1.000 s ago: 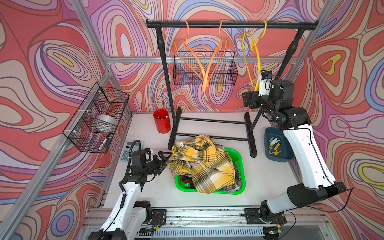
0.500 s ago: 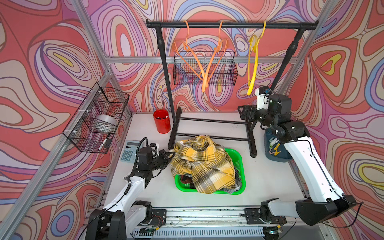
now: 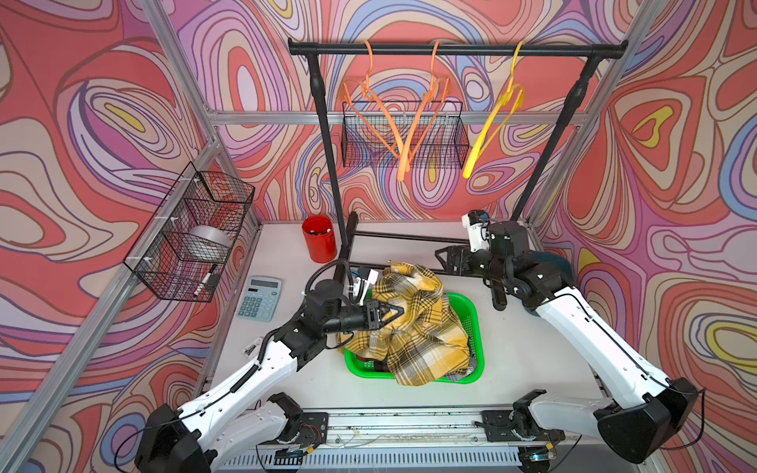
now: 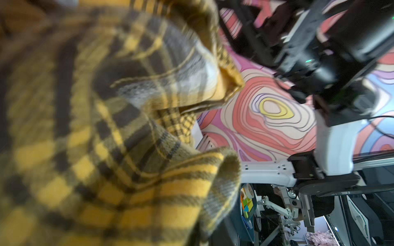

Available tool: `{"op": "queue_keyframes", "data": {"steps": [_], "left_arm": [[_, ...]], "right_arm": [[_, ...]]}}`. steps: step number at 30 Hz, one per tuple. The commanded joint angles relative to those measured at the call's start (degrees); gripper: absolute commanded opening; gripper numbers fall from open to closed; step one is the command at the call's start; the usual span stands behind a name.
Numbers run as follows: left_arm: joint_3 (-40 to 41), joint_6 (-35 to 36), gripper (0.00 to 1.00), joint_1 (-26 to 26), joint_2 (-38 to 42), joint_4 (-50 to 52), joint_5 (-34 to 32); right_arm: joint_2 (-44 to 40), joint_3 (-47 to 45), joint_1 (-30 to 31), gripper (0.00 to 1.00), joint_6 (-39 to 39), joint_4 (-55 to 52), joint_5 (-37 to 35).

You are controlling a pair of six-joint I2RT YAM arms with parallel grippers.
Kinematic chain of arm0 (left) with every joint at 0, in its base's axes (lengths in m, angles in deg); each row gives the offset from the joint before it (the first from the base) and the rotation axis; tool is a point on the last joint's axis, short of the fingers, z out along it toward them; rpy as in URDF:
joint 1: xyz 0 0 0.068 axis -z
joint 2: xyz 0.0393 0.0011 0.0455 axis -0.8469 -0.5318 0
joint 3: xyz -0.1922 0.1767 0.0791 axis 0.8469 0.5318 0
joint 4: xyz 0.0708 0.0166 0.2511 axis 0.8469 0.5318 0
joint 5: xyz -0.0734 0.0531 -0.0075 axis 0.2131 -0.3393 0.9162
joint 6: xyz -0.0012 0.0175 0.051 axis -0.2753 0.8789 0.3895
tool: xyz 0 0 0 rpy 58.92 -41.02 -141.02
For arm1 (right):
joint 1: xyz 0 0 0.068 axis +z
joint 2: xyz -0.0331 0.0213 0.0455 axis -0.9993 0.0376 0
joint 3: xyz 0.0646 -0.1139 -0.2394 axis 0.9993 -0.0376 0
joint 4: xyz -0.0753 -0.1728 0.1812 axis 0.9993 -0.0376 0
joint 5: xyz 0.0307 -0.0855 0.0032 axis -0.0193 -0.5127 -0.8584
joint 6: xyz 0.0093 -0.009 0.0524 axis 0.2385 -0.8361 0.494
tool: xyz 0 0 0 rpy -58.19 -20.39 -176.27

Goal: Remove the clothespins securing long-sleeve shirts to the hanger
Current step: Adjust the long-sleeve shirt at the bin.

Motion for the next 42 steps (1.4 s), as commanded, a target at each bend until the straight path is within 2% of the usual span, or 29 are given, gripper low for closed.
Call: {"op": "queue_keyframes", "data": {"steps": [1, 7, 8, 10, 14, 15, 16, 25, 29, 32, 35, 38, 42], "left_arm": [[4.7, -0.9, 0.00, 3.5, -3.4, 2.1, -4.0], [5.7, 1.7, 0.00, 5.2, -8.8, 3.6, -6.1], [5.6, 1.9, 0.02, 5.2, -8.8, 3.6, -6.3], [4.8, 2.6, 0.16, 5.2, -8.1, 4.9, -6.9], [2.3, 5.4, 0.59, 5.2, -5.6, 10.7, -9.6], [1.7, 6.1, 0.67, 5.2, -4.7, 11.6, -10.1], [1.2, 6.5, 0.71, 5.2, -3.8, 12.7, -10.4], [-6.2, 13.3, 0.88, 3.7, 13.6, 33.4, -19.2], [-8.4, 12.5, 0.91, -2.7, 19.8, 47.6, -22.7], [-6.6, 9.7, 0.92, -8.5, 22.3, 54.5, -21.7], [-1.1, 5.6, 0.92, -11.5, 24.1, 55.0, -18.9], [5.6, -0.6, 0.92, -12.8, 26.9, 49.9, -16.1], [13.7, -8.5, 0.89, -13.1, 30.3, 43.2, -16.4]], "right_arm": [[-1.5, -4.0, 4.4, 0.84, 3.7, 1.2, -1.3], [0.8, -10.4, 14.8, 0.81, 8.8, 2.2, -4.5], [1.9, -11.1, 16.3, 0.81, 9.7, 2.2, -5.0], [3.9, -11.9, 19.1, 0.79, 11.1, 1.9, -5.9], [7.2, -13.7, 22.8, 0.78, 14.4, 0.3, -8.5], [7.7, -14.6, 22.8, 0.78, 15.5, 0.1, -9.1], [8.2, -15.5, 22.9, 0.78, 16.4, 0.0, -9.9], [11.1, -21.2, 20.5, 0.78, 22.6, 2.4, -12.0], [9.6, -23.1, 18.0, 0.79, 22.8, 3.6, -11.4], [8.5, -22.4, 17.8, 0.81, 21.9, 3.3, -12.5], [8.9, -21.1, 17.8, 0.83, 20.8, 2.5, -13.2], [9.6, -20.1, 17.8, 0.84, 20.0, 2.5, -12.7], [9.4, -19.8, 17.8, 0.84, 19.7, 3.3, -11.9]]}}
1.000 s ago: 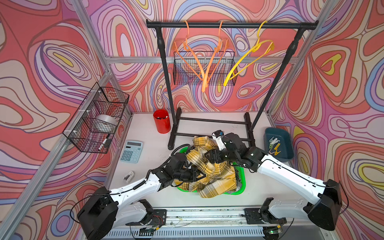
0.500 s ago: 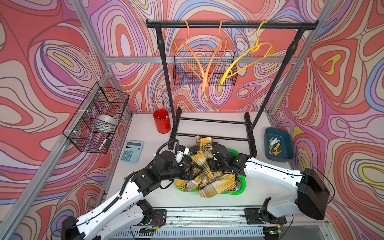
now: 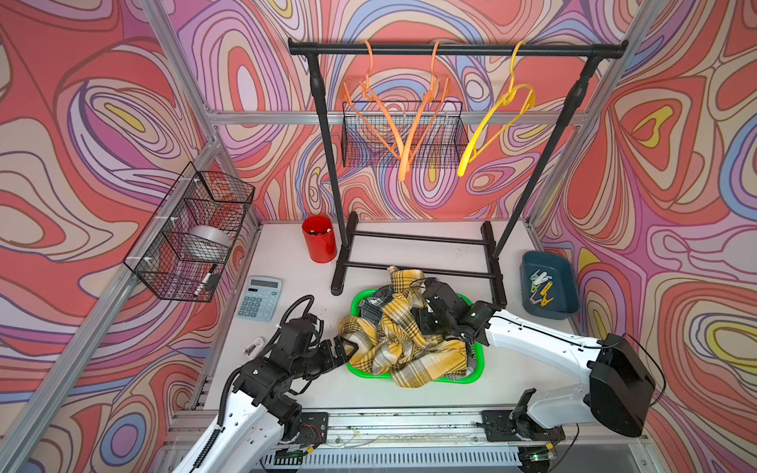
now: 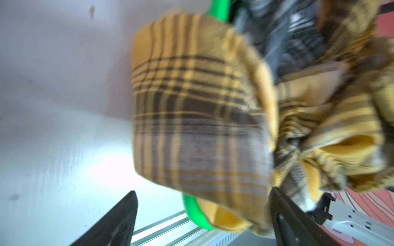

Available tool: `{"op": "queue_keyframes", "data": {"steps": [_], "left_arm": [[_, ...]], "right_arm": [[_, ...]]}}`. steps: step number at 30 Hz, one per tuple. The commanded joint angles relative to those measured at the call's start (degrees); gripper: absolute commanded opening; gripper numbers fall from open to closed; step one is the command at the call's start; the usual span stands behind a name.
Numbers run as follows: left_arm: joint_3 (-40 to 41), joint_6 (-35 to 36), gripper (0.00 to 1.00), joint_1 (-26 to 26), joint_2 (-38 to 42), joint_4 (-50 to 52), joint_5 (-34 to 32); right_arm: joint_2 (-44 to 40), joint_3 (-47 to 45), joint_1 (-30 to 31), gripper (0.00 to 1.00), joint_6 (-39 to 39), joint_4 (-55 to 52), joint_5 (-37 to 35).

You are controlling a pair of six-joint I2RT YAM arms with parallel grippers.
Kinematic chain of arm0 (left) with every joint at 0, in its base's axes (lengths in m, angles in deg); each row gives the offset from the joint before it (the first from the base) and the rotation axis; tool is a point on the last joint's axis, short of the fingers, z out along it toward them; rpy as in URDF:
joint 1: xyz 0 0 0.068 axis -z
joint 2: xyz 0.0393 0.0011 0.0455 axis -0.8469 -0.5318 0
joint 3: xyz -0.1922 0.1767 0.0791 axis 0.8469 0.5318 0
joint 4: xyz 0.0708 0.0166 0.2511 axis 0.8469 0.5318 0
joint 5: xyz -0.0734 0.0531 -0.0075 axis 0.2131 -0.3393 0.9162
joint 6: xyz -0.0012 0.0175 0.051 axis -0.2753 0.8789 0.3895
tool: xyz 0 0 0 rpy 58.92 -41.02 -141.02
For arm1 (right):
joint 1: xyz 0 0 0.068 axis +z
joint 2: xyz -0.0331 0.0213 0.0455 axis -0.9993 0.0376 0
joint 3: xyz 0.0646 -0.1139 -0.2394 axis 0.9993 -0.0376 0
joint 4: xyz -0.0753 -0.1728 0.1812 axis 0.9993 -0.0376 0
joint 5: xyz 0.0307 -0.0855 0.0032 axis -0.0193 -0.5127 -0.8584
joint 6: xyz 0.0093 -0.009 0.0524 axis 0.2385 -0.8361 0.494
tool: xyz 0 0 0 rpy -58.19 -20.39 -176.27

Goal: Remove the clothespins securing long-sleeve shirts to the hanger
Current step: Adjust the long-sleeve shirt at the bin.

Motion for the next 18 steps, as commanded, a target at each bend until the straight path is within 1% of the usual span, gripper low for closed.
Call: {"op": "queue_keyframes", "data": {"steps": [1, 5, 6, 8, 9, 15, 18], "left_arm": [[3.7, -8.9, 0.88, -0.4, 2.5, -5.0, 0.5], [3.8, -10.0, 0.80, -0.4, 3.6, -2.9, -4.6], [3.5, -10.0, 0.77, -0.4, 3.8, -2.7, -5.9], [3.5, -10.3, 0.66, -0.3, 4.4, -3.3, -8.5], [4.0, -10.5, 0.62, -0.3, 4.7, -4.3, -9.2], [7.2, -13.8, 0.61, -0.4, 4.6, -13.1, -11.8], [8.1, -14.0, 0.58, -0.4, 3.1, -17.8, -13.1]], "right_arm": [[0.6, 0.4, -0.8, 0.84, -0.9, -2.4, -2.6], [-0.2, -0.3, -0.8, 0.84, -0.9, -1.8, -2.5], [-0.3, -0.4, -0.8, 0.84, -0.9, -1.7, -2.4], [-0.1, -0.7, -0.8, 0.84, -0.8, -1.2, -1.9], [0.0, -0.8, -0.8, 0.84, -0.8, -0.9, -1.6], [0.3, -0.8, -0.8, 0.84, -0.8, -0.1, -0.7], [0.4, -0.9, -0.8, 0.84, -1.1, -0.2, -0.8]]}}
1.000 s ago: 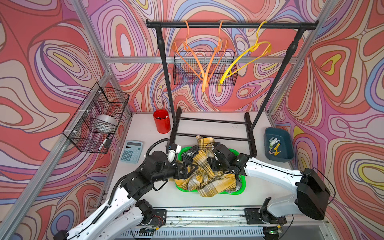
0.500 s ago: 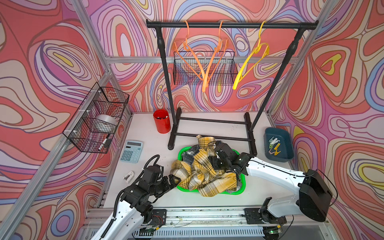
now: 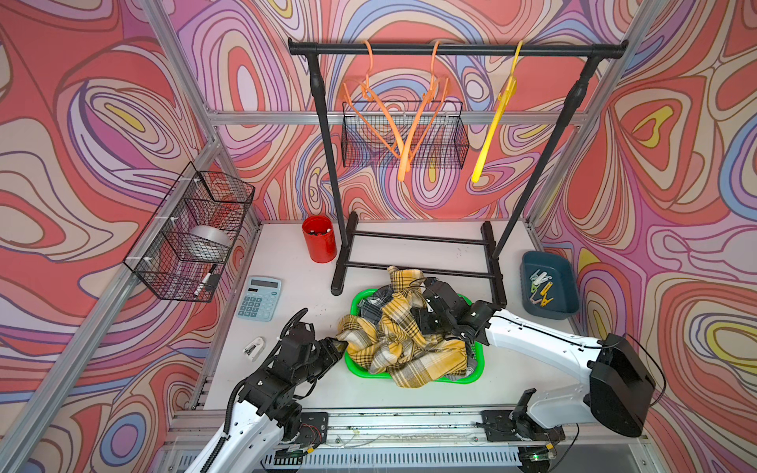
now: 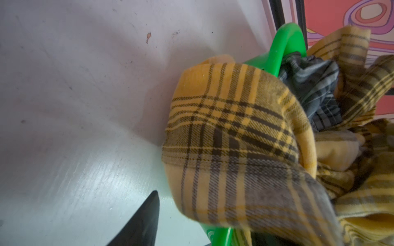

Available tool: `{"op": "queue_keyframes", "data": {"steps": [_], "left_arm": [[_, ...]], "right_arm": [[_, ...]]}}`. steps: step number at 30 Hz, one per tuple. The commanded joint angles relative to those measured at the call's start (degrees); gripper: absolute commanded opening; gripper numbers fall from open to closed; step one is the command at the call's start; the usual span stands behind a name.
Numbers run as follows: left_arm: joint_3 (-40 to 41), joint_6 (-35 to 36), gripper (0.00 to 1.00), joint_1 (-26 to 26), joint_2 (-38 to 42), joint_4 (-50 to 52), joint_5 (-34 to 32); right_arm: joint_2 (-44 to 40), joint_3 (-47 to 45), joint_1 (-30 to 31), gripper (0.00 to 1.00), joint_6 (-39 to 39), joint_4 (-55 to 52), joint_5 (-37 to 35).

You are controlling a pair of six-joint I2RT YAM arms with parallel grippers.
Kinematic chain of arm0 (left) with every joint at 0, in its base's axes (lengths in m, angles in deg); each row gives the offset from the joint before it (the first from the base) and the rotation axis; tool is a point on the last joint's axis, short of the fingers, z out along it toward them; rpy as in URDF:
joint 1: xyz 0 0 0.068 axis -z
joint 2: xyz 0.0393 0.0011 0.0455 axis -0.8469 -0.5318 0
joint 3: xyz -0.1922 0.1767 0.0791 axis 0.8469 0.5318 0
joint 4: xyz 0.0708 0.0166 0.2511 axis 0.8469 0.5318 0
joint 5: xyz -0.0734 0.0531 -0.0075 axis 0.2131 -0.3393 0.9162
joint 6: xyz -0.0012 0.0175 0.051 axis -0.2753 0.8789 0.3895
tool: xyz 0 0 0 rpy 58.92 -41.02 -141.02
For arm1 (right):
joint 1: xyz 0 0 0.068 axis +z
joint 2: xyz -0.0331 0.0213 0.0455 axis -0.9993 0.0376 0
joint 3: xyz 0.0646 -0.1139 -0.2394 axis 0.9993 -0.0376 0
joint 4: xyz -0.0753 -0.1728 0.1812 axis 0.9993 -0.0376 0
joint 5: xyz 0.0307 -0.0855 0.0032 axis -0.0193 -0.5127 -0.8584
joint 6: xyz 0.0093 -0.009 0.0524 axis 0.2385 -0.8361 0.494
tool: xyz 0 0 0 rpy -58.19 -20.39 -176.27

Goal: Remove the clothespins securing long-sleeve shirts to the hanger
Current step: Adjust the long-sleeve shirt at the bin.

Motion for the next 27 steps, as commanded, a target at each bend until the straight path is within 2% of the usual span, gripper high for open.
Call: {"op": "queue_keyframes", "data": {"steps": [1, 3, 10, 15, 20, 22, 27], "left_arm": [[1.1, -1.9, 0.56, -0.3, -1.9, -8.1, -3.4], [1.4, -1.5, 0.48, -0.4, -4.3, -11.0, -3.4], [-2.9, 5.1, 0.00, -0.4, -10.0, -17.9, -3.0], [-8.2, 12.8, 0.00, -0.3, -12.4, -23.9, 4.3], [-16.4, 16.4, 0.00, 0.4, -17.1, -32.0, 19.1], [-20.0, 18.6, 0.00, 3.4, -21.0, -33.2, 23.7], [-22.1, 22.3, 0.00, 16.9, -32.9, -37.3, 24.8]], "right_arm": [[0.4, -0.8, -0.6, 0.84, -0.7, -0.4, -1.2], [0.5, -0.8, -0.7, 0.84, -0.8, -0.4, -0.9], [0.1, -1.0, -0.7, 0.83, -0.9, -0.2, -0.8], [-0.1, -0.9, -0.7, 0.83, -0.9, 0.0, -0.9], [-0.3, -0.5, -0.7, 0.84, -1.2, 0.2, -1.9], [-0.2, -0.1, -0.7, 0.84, -1.4, 0.2, -2.3], [-1.3, 0.4, -0.8, 0.85, -1.5, -0.1, -3.7]]}}
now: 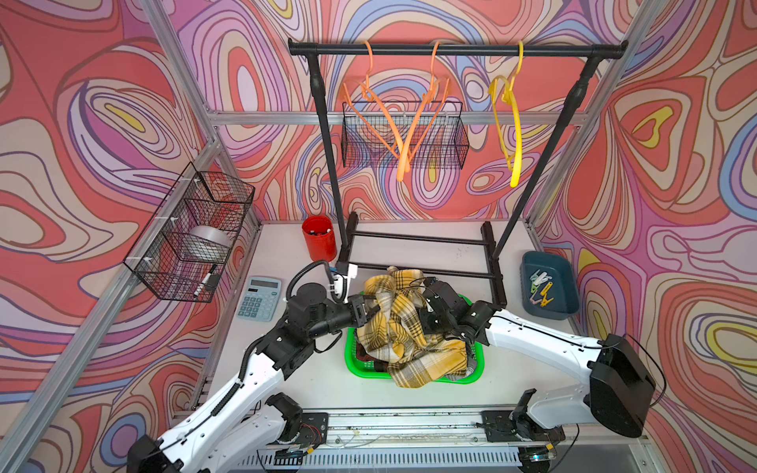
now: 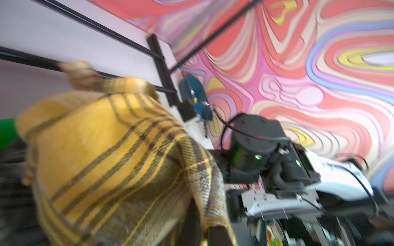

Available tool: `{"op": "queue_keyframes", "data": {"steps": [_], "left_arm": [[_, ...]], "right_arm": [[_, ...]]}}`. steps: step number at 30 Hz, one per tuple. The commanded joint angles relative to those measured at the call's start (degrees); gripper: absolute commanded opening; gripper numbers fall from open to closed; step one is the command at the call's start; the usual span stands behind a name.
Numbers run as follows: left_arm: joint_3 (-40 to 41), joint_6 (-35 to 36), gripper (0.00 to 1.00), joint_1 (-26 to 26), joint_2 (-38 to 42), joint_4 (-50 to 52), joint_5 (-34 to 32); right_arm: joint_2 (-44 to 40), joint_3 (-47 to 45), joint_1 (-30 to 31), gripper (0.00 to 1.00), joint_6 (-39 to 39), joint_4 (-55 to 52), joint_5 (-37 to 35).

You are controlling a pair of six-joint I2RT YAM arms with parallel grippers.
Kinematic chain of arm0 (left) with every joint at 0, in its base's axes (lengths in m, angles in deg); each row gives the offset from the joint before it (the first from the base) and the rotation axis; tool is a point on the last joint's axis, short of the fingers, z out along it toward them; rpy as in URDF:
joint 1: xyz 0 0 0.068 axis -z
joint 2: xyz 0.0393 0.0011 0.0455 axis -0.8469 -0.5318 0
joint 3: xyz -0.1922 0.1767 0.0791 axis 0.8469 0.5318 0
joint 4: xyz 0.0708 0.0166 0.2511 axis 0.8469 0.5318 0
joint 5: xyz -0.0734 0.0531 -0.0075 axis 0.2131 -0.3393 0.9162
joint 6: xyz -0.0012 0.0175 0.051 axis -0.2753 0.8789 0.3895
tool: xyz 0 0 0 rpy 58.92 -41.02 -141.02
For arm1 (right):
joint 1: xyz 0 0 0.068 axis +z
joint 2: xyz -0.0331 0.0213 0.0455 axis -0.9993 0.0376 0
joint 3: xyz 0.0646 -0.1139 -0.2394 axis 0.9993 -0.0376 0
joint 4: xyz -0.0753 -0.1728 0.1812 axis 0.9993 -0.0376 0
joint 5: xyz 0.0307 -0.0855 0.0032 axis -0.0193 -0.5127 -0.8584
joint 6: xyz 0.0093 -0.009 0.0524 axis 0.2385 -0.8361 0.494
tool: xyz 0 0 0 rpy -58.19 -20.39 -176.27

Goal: Remove the clothespins securing long-sleeve shirts to the hanger
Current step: Adjust the long-sleeve shirt at the bin.

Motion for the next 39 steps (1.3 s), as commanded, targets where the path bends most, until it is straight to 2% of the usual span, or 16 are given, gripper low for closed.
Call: {"op": "queue_keyframes", "data": {"steps": [1, 4, 6, 10, 14, 15, 20, 24, 26, 30, 33, 37, 39], "left_arm": [[0.0, 2.9, 0.00, 6.3, -8.4, -3.7, 4.5], [3.5, -2.0, 0.00, 7.7, -14.5, -9.4, 6.0], [5.8, -2.8, 0.00, 7.6, -15.9, -9.4, 5.0], [4.2, 4.3, 0.02, 7.6, -17.3, 7.4, -1.9], [2.1, 8.8, 0.13, 7.6, -17.3, 16.7, -6.8], [1.7, 9.3, 0.19, 7.6, -16.9, 17.6, -7.6], [-2.2, 12.0, 0.60, 7.7, -15.5, 23.0, -10.2], [-5.3, 14.3, 0.78, 7.7, -13.6, 27.6, -12.9], [-7.0, 15.7, 0.99, 7.7, -12.3, 30.8, -15.6], [-10.7, 19.2, 1.00, 7.6, -8.2, 36.6, -23.7], [-12.1, 23.3, 1.00, 7.6, -3.8, 37.4, -29.9], [-12.4, 29.5, 1.00, 7.7, 2.1, 35.4, -40.0], [-11.4, 33.2, 1.00, 7.6, 5.4, 31.1, -42.2]], "right_arm": [[-1.7, 0.5, -0.7, 0.85, -0.7, -0.8, -3.8], [-3.6, 0.9, -1.1, 0.87, -1.3, -2.9, -5.6], [-5.3, 0.9, -1.9, 0.87, -2.0, -4.2, -6.5], [-9.3, 1.3, -4.5, 0.91, -4.5, -7.1, -8.0], [-12.2, 3.8, -6.5, 0.96, -7.4, -10.3, -10.6], [-13.0, 4.6, -7.1, 0.98, -8.3, -10.9, -10.9], [-16.3, 8.5, -10.0, 0.98, -11.5, -11.9, -9.9], [-16.6, 11.2, -11.5, 0.98, -13.9, -11.7, -7.5], [-15.9, 12.0, -11.6, 0.98, -14.4, -11.3, -6.3], [-15.1, 11.7, -12.3, 0.98, -16.1, -9.2, -5.2], [-14.8, 10.9, -15.4, 0.98, -17.0, -6.5, -3.0], [-14.3, 9.6, -20.5, 0.98, -18.7, -2.1, 1.7], [-14.0, 9.3, -23.1, 0.99, -19.7, -0.4, 3.1]]}}
